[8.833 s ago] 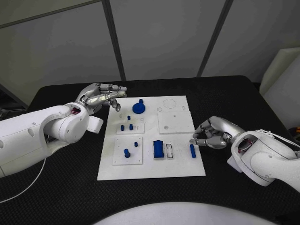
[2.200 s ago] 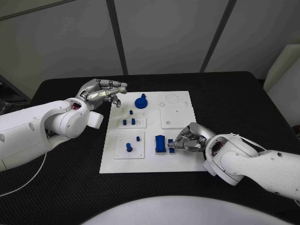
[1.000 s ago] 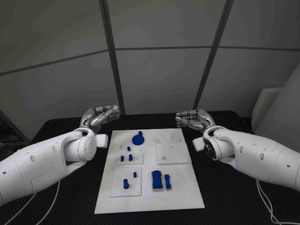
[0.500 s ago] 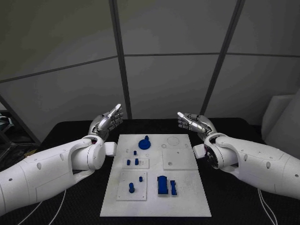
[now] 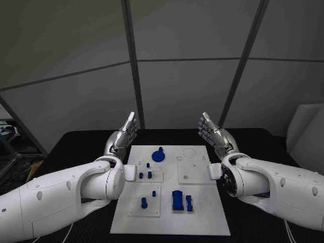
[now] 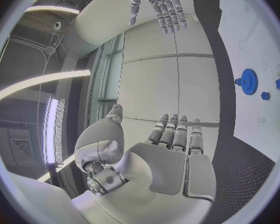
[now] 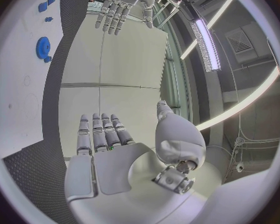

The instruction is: Assemble the parts on the task board

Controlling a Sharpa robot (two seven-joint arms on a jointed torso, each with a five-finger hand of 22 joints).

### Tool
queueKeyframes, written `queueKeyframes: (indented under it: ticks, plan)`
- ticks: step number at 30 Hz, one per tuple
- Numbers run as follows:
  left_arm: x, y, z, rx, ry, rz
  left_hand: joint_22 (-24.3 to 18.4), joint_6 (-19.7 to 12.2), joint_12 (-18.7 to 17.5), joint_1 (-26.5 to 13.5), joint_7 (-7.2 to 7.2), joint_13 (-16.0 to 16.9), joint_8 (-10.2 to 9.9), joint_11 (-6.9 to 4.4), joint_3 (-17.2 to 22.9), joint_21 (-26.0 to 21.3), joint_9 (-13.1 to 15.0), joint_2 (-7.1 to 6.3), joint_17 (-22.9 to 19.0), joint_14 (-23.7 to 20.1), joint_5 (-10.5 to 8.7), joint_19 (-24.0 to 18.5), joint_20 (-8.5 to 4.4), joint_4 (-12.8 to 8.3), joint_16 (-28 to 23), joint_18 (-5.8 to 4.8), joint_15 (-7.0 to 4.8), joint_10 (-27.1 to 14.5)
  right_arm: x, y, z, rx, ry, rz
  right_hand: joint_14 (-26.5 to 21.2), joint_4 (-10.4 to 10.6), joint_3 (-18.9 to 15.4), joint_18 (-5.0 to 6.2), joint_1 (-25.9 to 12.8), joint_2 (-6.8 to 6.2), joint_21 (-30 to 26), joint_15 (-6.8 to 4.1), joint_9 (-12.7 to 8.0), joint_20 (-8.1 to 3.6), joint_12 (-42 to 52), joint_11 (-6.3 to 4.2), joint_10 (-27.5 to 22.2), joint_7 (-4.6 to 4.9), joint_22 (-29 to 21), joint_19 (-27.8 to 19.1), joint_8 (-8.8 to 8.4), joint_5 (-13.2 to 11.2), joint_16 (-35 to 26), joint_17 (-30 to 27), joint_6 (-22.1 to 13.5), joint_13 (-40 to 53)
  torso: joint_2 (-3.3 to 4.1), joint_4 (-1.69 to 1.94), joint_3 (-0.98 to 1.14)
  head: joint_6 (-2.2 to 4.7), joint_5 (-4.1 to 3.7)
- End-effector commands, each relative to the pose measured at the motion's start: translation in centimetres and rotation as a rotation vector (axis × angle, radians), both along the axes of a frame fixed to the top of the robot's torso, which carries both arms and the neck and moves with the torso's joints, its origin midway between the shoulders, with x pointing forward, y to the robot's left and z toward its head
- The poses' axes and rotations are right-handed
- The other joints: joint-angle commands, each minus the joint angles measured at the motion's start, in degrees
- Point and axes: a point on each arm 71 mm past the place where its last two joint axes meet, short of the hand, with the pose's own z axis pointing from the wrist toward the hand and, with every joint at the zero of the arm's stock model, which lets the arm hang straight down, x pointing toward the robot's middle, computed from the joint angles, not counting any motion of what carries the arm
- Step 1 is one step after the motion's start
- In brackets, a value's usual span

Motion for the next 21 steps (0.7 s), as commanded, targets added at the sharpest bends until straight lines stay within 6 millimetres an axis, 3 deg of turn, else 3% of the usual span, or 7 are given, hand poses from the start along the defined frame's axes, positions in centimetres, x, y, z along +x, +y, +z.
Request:
queueKeyframes:
  ticks: [1,5,6,7,15,16,21]
  plan:
    - [-0.01,0.27,0.54,0.055,-0.057,0.046,-2.33,-5.87,-0.33,-8.33,-0.31,-0.09,-0.25,-1.19,-3.67,-0.34,-0.11,0.11,-0.09,-5.35,-0.63,-3.35,-5.02,-0.06,-0.34,-3.84,-0.91,-6.03,-0.37,-0.48,0.4,0.009,-0.018,-0.099,-6.66,-2.76,0.0,-4.83,-9.68,0.0,-0.74,-0.2,-0.24,-3.03,-0.41,-0.42,-6.85,-1.11,-2.37,-5.6,-0.4,-3.44,-0.26,-0.24,-5.96,-0.09,0.01,0.03,0.02,-0.01,-0.01]
    - [-0.01,0.27,0.54,0.055,-0.057,0.046,-3.05,-7.66,-0.33,-10.81,-0.31,-0.09,-0.25,-1.19,-3.67,-0.34,-0.11,0.11,-0.09,-6.98,-0.63,-4.4,-5.02,-0.06,-0.34,-3.84,-0.91,-7.85,-0.42,-0.47,0.42,0.009,-0.018,-0.1,-8.65,-2.76,0.0,-4.83,-12.54,0.0,-0.74,-0.2,-0.24,-3.03,-0.41,-0.42,-8.86,-1.11,-3.07,-7.22,-0.4,-3.44,-0.26,-0.24,-7.74,-0.09,0.01,0.03,0.02,-0.01,-0.01]
    - [-0.01,0.27,0.54,0.055,-0.057,0.046,-7.32,-8.39,-0.33,-11.81,-0.31,-0.09,-0.25,-1.19,-3.67,-0.34,-0.11,0.11,-0.09,-7.61,-0.63,-4.83,-5.02,-0.06,-0.34,-3.84,-0.91,-8.56,-0.42,-0.47,0.42,0.009,-0.018,-0.1,-9.47,-2.76,0.0,-4.83,-13.72,0.0,-0.74,-0.2,-0.24,-3.03,-0.41,-0.42,-9.69,-1.11,-3.37,-7.93,-0.4,-3.44,-0.26,-0.24,-8.45,-0.09,0.01,0.03,0.02,-0.01,-0.01]
    - [-0.01,0.27,0.54,0.055,-0.057,0.046,-7.32,-8.74,-0.33,-12.37,-0.31,-0.09,-0.25,-1.19,-3.67,-0.34,-0.11,0.11,-0.09,-7.95,-0.63,-5.04,-5.02,-0.06,-0.34,-3.84,-0.91,-8.97,-0.42,-0.47,0.42,0.009,-0.018,-0.1,-9.9,-2.76,0.0,-4.83,-14.37,0.0,-0.74,-0.2,-0.24,-3.03,-0.41,-0.42,-10.16,-1.11,-7.51,-8.26,-0.4,-3.44,-0.26,-0.24,-8.88,-0.09,0.01,0.03,0.02,-0.01,-0.01]
    - [-0.01,0.27,0.54,0.055,-0.057,0.046,-7.32,-11.45,-0.33,-16.12,-0.31,-0.09,-0.25,-1.19,-3.67,-0.34,-0.11,0.11,-0.09,-10.38,-0.63,-6.35,-5.02,-0.06,-0.34,-3.84,-0.91,-11.73,-0.42,-0.47,0.42,0.009,-0.018,-0.1,-12.89,-2.76,0.0,-4.83,-18.74,0.0,-0.74,-0.2,-0.24,-3.03,-0.41,-0.42,-13.19,-1.11,-7.51,-10.75,-0.4,-3.44,-0.26,-0.24,-11.56,-0.09,0.01,0.03,0.02,-0.01,-0.01]
    - [-0.01,0.27,0.54,0.055,-0.057,0.046,-7.32,-11.77,-0.33,-16.63,-0.31,-0.09,-0.25,-1.19,-3.67,-0.34,-0.11,0.11,-0.09,-10.73,-0.63,-10.4,-5.02,-0.06,-0.34,-3.84,-0.91,-12.07,-0.42,-0.47,0.42,0.009,-0.018,-0.1,-13.33,-2.76,0.0,-4.83,-19.29,0.0,-0.74,-0.2,-0.24,-3.03,-0.41,-0.42,-13.62,-1.11,-7.51,-11.05,-0.4,-3.44,-0.26,-0.24,-11.94,-0.09,0.01,0.03,0.02,-0.01,-0.01]
    - [-0.01,0.27,0.54,0.055,-0.057,0.046,-7.32,-12.9,-0.33,-18.24,-0.31,-0.09,-0.25,-1.19,-3.67,-0.34,-0.11,0.11,-0.09,-11.66,-0.63,-10.4,-5.02,-0.06,-0.34,-3.84,-0.91,-13.23,-0.42,-0.47,0.42,0.009,-0.018,-0.1,-14.67,-2.76,0.0,-4.83,-21.21,0.0,-0.74,-0.2,-0.24,-3.03,-0.41,-0.42,-14.97,-1.11,-7.51,-12.04,-0.4,-3.44,-0.26,-0.24,-13.11,-0.09,0.01,0.03,0.02,-0.01,-0.01]
